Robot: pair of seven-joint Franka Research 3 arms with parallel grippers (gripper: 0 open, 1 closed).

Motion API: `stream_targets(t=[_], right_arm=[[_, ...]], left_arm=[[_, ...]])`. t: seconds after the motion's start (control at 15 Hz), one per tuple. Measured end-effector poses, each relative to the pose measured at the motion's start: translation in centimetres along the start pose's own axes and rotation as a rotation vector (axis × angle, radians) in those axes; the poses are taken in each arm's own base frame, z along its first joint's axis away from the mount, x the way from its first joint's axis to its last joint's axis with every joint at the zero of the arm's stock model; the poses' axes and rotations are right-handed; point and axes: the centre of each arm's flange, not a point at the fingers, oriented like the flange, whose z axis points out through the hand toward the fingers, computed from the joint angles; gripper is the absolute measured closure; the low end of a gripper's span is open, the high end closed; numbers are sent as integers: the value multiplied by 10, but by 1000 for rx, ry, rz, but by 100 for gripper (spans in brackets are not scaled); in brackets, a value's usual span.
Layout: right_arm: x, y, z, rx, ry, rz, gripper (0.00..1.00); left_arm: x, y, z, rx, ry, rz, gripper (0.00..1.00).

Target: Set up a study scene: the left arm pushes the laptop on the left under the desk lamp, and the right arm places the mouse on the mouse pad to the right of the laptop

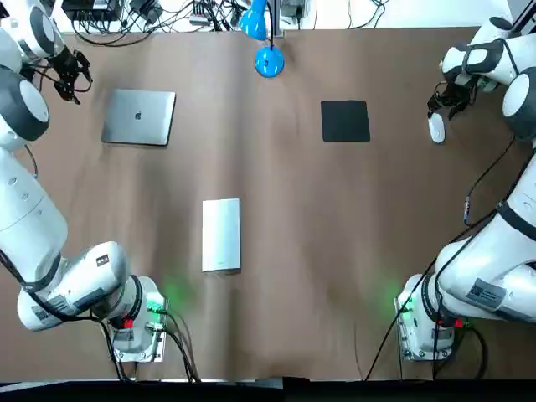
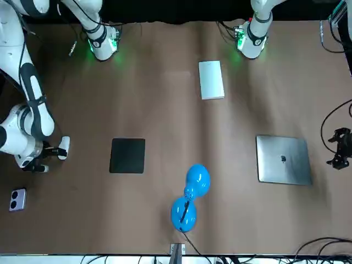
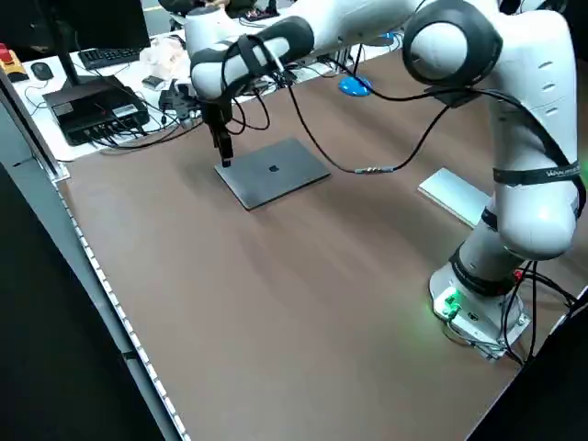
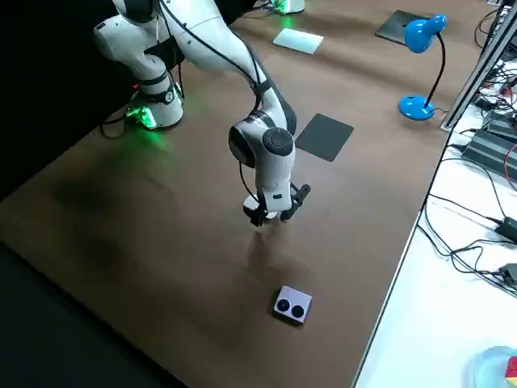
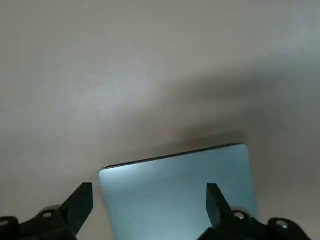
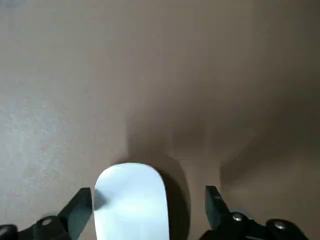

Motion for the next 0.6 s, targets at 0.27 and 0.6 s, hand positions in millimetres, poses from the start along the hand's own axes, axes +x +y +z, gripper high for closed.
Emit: stream_targets(t=[0.27, 0.6], right_arm=[[-4, -2, 5, 4, -11, -2, 1], [-3, -5, 4, 4, -9, -6, 19]], left_arm=[[3, 4, 31, 2, -1, -37, 0], [24, 0, 77, -49, 35, -174, 0]])
